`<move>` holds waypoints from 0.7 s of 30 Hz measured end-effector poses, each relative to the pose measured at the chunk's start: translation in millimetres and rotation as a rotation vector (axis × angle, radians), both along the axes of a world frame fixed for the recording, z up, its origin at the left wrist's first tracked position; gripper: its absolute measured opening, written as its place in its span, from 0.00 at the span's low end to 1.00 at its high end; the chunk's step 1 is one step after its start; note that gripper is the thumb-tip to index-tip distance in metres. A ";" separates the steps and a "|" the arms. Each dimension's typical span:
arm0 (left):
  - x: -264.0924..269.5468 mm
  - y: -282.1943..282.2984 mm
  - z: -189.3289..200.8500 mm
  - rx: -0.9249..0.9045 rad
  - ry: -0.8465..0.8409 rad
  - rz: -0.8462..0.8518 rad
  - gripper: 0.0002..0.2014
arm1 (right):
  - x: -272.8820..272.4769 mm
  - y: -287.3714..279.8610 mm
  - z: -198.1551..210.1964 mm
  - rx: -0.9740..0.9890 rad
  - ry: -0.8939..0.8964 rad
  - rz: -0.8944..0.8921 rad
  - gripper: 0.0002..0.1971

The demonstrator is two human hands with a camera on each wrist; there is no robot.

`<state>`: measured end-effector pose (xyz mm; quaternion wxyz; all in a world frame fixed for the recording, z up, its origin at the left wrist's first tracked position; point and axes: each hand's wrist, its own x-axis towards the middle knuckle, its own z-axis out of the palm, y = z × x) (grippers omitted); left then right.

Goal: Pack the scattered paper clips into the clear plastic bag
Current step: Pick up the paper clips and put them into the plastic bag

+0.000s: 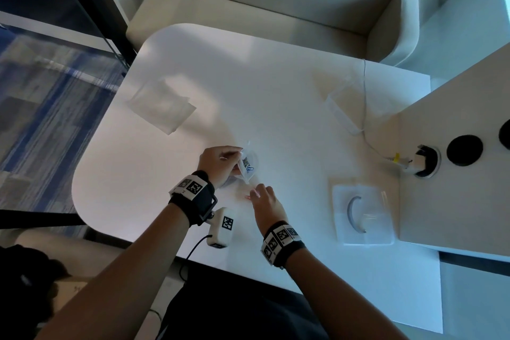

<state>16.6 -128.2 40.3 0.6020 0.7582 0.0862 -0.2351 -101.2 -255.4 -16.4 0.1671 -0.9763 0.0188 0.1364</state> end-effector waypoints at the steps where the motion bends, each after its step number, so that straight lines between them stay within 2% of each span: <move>1: -0.4 -0.3 1.8 -0.002 -0.002 -0.001 0.08 | 0.8 -4.0 -1.0 -0.020 0.017 0.025 0.09; 3: -0.7 -0.9 4.1 -0.004 -0.003 -0.002 0.08 | 3.3 -6.4 -1.4 -0.057 0.065 0.057 0.10; 7: -0.3 -1.4 7.6 -0.027 0.026 0.006 0.09 | 20.0 -5.2 25.0 -0.087 0.154 0.119 0.07; 11: 0.7 3.1 9.2 0.005 -0.003 -0.025 0.07 | 30.4 -11.2 27.4 -0.117 0.197 0.145 0.13; 19: -0.5 11.8 12.0 0.045 -0.026 -0.016 0.08 | 47.4 -29.2 25.7 -0.110 0.202 0.024 0.09; 21: -1.2 11.6 12.1 0.037 -0.012 -0.013 0.07 | 54.0 -44.4 25.8 -0.067 0.197 -0.081 0.10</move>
